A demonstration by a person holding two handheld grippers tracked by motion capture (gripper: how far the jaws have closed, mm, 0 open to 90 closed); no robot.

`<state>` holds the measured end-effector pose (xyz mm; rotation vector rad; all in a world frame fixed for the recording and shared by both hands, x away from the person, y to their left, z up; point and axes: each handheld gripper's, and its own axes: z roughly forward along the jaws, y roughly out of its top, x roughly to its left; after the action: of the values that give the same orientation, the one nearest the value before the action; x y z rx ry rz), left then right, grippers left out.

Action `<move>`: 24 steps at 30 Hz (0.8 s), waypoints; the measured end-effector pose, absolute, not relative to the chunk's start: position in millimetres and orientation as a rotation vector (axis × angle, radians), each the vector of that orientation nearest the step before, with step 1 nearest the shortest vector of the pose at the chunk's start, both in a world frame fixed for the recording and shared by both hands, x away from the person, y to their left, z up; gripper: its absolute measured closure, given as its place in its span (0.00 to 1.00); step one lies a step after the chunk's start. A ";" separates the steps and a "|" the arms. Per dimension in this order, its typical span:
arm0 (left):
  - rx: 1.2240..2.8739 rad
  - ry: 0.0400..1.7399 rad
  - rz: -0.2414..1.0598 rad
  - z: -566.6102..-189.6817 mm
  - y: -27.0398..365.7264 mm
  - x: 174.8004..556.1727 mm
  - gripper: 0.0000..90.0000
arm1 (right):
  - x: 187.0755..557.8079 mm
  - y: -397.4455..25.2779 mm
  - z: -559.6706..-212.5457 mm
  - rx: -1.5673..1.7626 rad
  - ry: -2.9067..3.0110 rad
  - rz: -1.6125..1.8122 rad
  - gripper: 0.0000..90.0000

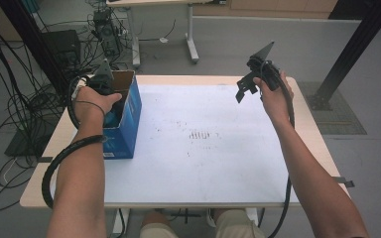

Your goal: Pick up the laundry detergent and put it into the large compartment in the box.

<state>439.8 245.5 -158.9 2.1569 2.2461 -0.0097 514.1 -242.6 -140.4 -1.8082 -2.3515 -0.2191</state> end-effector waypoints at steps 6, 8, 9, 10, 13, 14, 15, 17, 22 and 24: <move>2.160 2.245 -0.011 -158.9 245.3 440.0 0.41 | 514.3 -243.0 -140.6 -1.809 -2.350 -0.218 0.06; 2.160 2.245 -0.012 -158.9 245.3 440.0 0.41 | 514.2 -243.1 -140.5 -1.810 -2.349 -0.220 0.06; 2.160 2.245 -0.011 -158.9 245.3 439.8 0.41 | 514.2 -243.1 -140.4 -1.810 -2.349 -0.219 0.06; 2.160 2.245 -0.011 -158.9 245.3 439.7 0.41 | 514.2 -243.2 -140.3 -1.811 -2.347 -0.219 0.06; 2.157 2.244 -0.008 -159.0 245.6 439.0 0.41 | 513.9 -243.1 -140.2 -1.815 -2.345 -0.221 0.06; 2.156 2.244 -0.008 -159.0 245.7 439.0 0.41 | 513.6 -243.5 -140.3 -1.812 -2.349 -0.222 0.06; 2.156 2.244 -0.008 -159.0 245.8 439.0 0.41 | 513.4 -243.6 -140.1 -1.812 -2.349 -0.222 0.06; 2.155 2.245 -0.008 -159.1 245.6 439.0 0.41 | 513.4 -243.9 -139.9 -1.814 -2.347 -0.223 0.06; 2.160 2.245 -0.007 -159.0 244.6 439.7 0.41 | 513.3 -244.4 -139.9 -1.813 -2.348 -0.223 0.06; 2.159 2.246 -0.007 -159.0 244.5 439.6 0.41 | 513.4 -244.7 -139.9 -1.813 -2.347 -0.224 0.06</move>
<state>439.6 244.5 -159.0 2.1594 2.2456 -0.0067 513.4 -244.7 -139.9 -1.8130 -2.3472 -0.2240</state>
